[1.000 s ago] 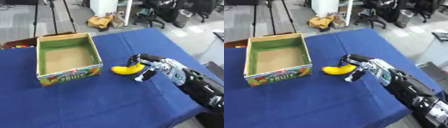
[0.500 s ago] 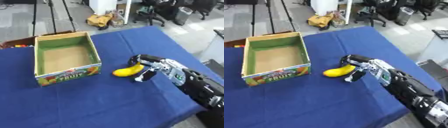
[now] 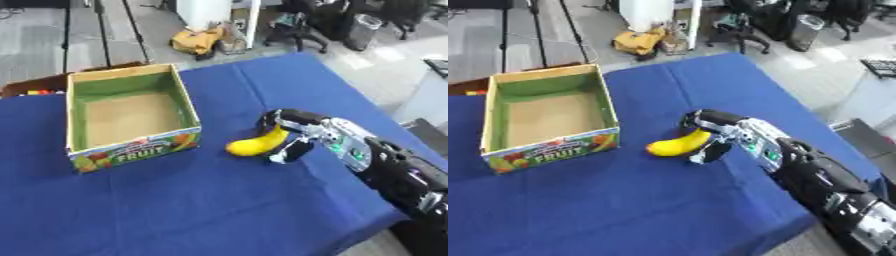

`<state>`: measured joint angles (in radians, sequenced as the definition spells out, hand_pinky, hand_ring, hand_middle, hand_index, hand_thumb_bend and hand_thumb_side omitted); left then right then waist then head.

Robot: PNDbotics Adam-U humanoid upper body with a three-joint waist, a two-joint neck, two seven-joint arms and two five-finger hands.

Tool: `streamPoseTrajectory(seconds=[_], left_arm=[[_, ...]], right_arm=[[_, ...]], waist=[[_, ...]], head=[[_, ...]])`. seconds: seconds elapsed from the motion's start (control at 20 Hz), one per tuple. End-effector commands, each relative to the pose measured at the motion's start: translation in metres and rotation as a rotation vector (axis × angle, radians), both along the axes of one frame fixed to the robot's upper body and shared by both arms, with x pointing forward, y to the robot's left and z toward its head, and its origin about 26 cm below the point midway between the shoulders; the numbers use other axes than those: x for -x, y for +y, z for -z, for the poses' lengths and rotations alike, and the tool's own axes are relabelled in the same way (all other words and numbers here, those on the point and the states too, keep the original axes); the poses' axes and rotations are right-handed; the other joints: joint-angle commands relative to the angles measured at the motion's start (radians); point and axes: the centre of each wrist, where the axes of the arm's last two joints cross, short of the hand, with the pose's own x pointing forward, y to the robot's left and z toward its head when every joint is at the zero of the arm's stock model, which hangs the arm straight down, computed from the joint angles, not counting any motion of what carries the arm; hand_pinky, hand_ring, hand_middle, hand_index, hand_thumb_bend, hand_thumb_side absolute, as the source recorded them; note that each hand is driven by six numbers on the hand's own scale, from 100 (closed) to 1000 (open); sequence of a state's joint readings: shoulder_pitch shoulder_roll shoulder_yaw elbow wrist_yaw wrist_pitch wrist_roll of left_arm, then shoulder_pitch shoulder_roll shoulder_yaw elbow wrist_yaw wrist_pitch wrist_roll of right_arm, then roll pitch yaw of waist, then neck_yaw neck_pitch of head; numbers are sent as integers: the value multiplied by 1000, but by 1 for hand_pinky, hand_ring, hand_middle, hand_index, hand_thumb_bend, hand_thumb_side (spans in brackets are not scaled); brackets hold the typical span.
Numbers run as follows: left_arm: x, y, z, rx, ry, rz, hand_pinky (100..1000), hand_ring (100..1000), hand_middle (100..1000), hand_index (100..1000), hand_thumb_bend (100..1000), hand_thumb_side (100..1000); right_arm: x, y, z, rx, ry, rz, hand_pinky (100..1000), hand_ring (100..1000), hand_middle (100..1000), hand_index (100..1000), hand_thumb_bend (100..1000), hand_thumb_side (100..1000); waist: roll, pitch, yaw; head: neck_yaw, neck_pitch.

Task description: Pick up objects on the table and place them in the box.

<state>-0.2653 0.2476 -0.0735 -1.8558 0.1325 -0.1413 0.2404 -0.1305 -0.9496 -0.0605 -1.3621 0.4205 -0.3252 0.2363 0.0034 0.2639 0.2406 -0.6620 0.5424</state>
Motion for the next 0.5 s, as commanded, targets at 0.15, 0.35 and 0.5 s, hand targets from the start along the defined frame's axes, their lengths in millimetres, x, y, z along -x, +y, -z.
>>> streamPoseTrajectory(seconds=[0.15,0.35,0.5], left_arm=[[1,1,-9,-9,-34,2,473,605,512,459,855,530],[1,1,-9,-9,-35,2,474,605,512,458,855,530],[1,1,-10,-8,-37,3,474,605,512,458,854,530]], right_arm=[[1,-6,-15,41,-24,7,842,876,778,712,328,250],[1,-6,-13,45,-16,8,842,876,778,709,338,248],[1,-5,-12,50,-12,7,843,877,778,705,329,246]], waist=[[-7,-18,0],[-9,-17,4],[-10,-16,7]], head=[[2,-16],[3,-19],[3,-20]])
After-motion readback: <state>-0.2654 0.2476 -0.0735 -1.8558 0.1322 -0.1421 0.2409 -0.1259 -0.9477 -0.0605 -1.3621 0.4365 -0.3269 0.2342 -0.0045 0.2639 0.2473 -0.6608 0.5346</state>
